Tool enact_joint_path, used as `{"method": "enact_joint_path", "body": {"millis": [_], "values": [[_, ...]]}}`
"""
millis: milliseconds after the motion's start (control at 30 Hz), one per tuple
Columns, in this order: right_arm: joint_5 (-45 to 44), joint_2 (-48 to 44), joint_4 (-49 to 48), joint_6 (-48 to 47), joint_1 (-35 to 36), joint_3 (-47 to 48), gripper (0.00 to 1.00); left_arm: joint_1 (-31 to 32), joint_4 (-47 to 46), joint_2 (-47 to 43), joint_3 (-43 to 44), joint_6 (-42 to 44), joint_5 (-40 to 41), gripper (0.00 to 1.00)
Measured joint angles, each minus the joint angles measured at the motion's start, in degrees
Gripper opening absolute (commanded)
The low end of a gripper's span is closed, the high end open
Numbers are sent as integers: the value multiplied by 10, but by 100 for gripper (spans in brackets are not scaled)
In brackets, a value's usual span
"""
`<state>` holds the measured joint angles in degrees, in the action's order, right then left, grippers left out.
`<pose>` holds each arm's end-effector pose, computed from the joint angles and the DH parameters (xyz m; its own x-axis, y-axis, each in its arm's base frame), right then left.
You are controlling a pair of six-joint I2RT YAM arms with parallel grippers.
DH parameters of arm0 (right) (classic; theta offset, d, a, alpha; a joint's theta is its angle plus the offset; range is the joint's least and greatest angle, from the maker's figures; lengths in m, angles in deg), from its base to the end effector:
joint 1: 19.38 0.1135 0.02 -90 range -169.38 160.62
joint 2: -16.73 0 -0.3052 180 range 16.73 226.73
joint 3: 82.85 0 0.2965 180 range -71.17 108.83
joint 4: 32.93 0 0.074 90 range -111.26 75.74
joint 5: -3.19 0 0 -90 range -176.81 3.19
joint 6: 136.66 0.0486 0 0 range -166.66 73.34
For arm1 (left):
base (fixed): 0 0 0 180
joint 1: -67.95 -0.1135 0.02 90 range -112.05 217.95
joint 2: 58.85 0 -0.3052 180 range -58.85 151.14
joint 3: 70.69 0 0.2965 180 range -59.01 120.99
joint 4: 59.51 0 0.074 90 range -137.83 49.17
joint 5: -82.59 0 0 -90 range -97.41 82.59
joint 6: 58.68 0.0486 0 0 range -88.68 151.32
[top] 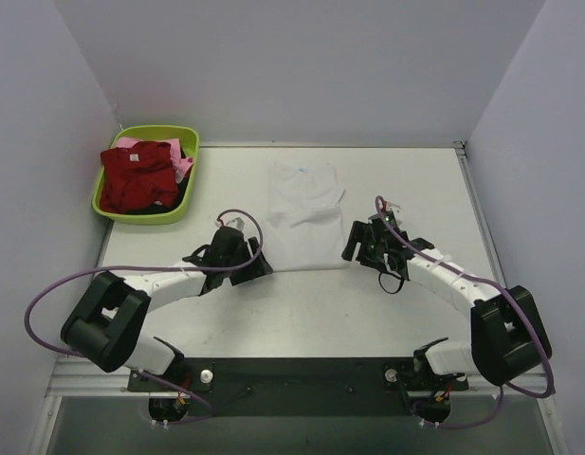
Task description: Fold and stack the t-shirts
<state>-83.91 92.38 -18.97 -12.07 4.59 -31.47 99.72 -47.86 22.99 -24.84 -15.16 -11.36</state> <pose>0.2831 0.1286 0.2115 -0.7165 0.3019 -0.6289 -0.0429 0.8807 0.4717 0.2525 -0.1603 0.1509 -0.8421 -0.3294 -0.4271 -0.0667 0.8493 -0.5236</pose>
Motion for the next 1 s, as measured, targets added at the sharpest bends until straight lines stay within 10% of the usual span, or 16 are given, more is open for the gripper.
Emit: {"method": "enact_joint_path", "body": {"millis": [733, 800, 1000], "values": [[40, 82, -68, 28, 0, -4, 69, 0, -33, 111, 75, -24, 3, 26], [41, 87, -69, 29, 0, -4, 68, 0, -33, 115, 78, -24, 3, 0], [47, 100, -80, 32, 0, -4, 68, -1, -34, 124, 83, -25, 1, 0]]}}
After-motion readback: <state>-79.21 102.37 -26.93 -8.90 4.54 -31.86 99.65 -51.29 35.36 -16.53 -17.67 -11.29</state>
